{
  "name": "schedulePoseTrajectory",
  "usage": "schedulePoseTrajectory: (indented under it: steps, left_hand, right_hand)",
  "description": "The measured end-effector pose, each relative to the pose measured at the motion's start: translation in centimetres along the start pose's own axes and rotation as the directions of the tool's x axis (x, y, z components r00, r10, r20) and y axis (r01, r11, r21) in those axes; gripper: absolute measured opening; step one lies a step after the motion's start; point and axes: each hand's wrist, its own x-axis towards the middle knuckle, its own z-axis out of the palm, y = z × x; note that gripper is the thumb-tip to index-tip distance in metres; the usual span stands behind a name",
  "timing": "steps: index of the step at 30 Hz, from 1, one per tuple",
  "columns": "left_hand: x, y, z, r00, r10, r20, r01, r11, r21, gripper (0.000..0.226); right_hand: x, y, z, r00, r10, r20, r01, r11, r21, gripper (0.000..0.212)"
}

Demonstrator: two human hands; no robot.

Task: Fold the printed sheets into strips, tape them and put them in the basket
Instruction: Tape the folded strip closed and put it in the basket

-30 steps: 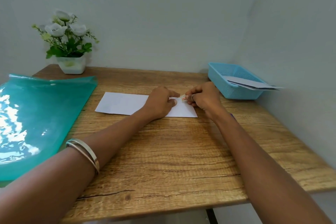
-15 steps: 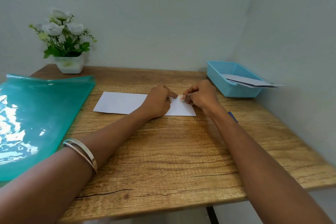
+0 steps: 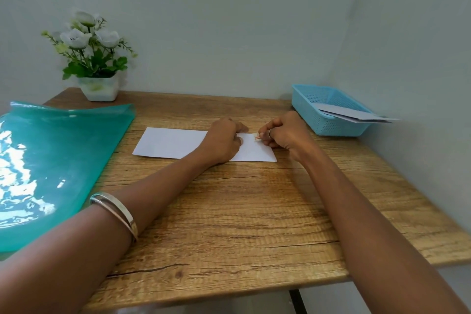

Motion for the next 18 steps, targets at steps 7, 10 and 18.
schedulePoseTrajectory:
  steps: [7,10,18]
  left_hand:
    - [0.0,-0.06,0.06,0.997,0.072,0.033,-0.073,0.996,0.054,0.043]
    - [-0.06,-0.01,0.04,0.995,0.085,0.052,-0.089,0.993,0.081,0.042]
    - [-0.3,0.07,0.02,0.993,0.096,0.064,-0.101,0.992,0.075,0.041]
  right_hand:
    - [0.1,-0.19,0.27,1.0,-0.003,-0.001,0.003,0.999,-0.041,0.01]
    - [0.13,-0.31,0.32,1.0,0.003,-0.008,-0.003,0.999,-0.053,0.014]
    - [0.43,-0.13,0.41,1.0,-0.014,0.019,0.016,0.996,-0.088,0.013]
